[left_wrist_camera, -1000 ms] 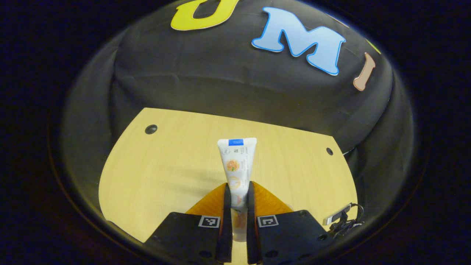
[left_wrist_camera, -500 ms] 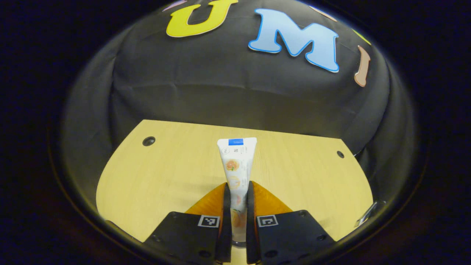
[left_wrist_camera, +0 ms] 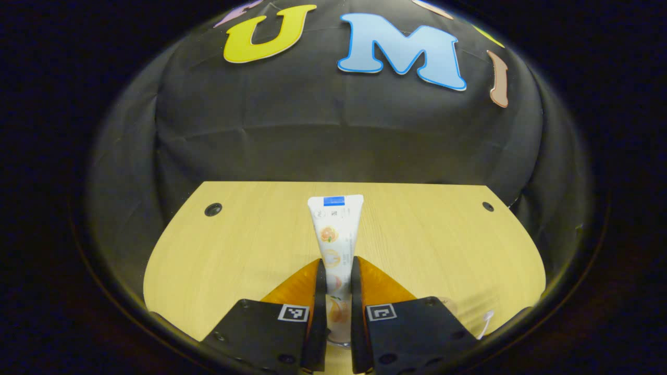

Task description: Put the toothbrush and toothpaste on the desktop into the cup, then pick up the cup and place it on the coaster on the desktop.

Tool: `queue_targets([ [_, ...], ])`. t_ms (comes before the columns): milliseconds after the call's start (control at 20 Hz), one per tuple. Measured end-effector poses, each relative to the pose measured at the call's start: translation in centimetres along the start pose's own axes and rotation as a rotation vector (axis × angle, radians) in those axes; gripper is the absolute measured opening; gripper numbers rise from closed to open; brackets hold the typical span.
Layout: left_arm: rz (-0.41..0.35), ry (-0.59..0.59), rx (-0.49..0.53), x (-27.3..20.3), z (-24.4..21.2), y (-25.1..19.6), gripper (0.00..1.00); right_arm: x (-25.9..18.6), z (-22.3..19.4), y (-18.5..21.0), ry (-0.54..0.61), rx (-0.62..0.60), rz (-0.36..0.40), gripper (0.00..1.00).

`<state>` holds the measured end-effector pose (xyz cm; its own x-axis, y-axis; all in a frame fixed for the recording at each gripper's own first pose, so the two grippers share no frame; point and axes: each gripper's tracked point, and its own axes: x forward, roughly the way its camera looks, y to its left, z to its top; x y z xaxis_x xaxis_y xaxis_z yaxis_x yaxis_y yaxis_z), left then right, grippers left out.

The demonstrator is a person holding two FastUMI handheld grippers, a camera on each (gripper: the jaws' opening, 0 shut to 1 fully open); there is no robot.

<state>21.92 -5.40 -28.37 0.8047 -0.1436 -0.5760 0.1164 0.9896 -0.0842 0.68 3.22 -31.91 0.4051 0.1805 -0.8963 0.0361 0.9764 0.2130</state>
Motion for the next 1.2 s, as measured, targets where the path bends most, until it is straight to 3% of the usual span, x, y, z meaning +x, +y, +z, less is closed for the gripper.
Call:
queue_targets([
  [50, -0.005, 0.002, -0.004, -0.2, -0.3, -0.2, 0.28, -0.4, 0.6, 0.2, -0.016, 0.005, 0.005, 0.02],
  [100, -0.016, 0.008, -0.008, -0.6, -0.8, -0.5, 0.39, -0.8, 1.3, 0.3, -0.032, 0.011, 0.01, 0.02],
  [150, -0.017, 0.006, -0.005, -1.0, -1.0, -0.5, 0.34, -1.0, 1.9, 0.4, -0.047, 0.016, 0.014, 0.02],
  [350, -0.014, 0.005, 0.02, -2.7, -1.8, -0.5, 0.65, -2.7, 4.4, 1.6, -0.105, 0.031, 0.041, 0.02],
  [400, -0.019, 0.001, 0.019, -2.9, -1.6, -0.6, 0.68, -3.4, 4.9, 1.9, -0.118, 0.035, 0.05, 0.01],
  [900, -0.051, -0.042, -0.002, -9.3, -1.1, -0.1, 0.67, -4.2, 12.0, 7.4, -0.244, 0.058, 0.178, 0.02],
  [1200, 0.017, -0.071, -0.053, -15.0, -1.2, 4.4, 0.67, -3.0, 15.6, 11.6, -0.28, 0.106, 0.25, 0.02],
])
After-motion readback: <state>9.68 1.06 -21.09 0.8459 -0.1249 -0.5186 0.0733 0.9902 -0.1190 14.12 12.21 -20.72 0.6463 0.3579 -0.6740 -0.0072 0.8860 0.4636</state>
